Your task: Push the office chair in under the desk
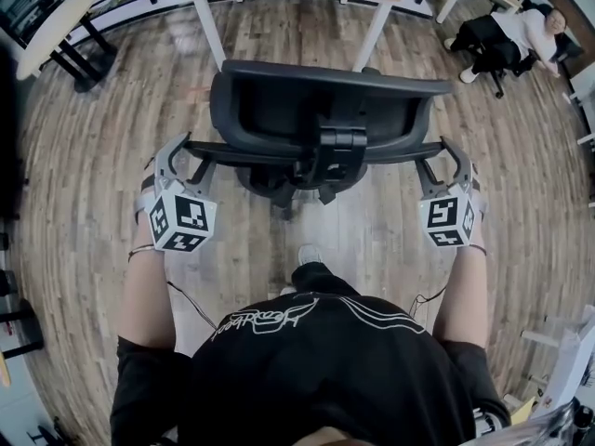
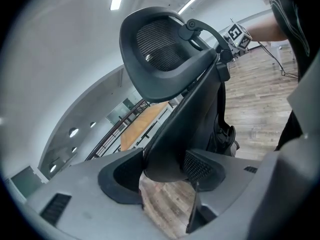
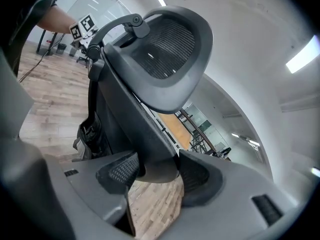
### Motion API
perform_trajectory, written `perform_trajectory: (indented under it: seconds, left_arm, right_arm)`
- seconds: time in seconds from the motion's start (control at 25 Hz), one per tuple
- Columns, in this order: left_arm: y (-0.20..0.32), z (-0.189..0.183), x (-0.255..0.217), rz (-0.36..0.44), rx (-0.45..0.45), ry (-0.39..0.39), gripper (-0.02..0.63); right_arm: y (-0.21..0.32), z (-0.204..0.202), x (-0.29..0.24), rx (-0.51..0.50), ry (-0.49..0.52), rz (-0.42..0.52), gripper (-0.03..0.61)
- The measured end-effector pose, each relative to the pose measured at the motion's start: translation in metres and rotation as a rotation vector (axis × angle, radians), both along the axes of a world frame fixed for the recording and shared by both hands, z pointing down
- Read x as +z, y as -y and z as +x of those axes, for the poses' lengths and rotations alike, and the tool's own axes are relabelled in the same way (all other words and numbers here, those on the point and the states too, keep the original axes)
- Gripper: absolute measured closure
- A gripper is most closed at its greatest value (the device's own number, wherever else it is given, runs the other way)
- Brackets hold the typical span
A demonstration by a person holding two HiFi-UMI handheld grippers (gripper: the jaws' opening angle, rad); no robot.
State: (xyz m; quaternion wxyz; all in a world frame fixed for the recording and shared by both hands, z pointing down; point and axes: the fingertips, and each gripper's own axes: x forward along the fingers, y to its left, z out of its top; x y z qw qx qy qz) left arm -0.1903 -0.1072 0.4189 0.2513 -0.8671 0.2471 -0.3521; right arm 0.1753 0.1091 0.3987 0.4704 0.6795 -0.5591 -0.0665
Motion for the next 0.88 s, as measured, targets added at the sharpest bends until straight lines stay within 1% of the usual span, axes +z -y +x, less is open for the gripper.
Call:
perform_trajectory:
  seconds: [0.32, 0.44, 0.88]
  left_arm:
    - [0.035, 0.028, 0.011, 0.03, -0.059, 0.008, 0.37]
    - [0.046, 0.039, 0.018, 0.031, -0.071, 0.02, 0.37]
    - [0.075, 0.057, 0.036, 0.037, -0.127, 0.05, 0.37]
  right_arm:
    - [0.032, 0.028, 0.012, -0.055, -0.007, -0.02, 0.313]
    - [0.042, 0.04, 0.02, -0.067, -0.013, 0.001, 0.313]
    - [0.072, 0.061, 0.034, -0.119, -0.028, 0.011, 0.316]
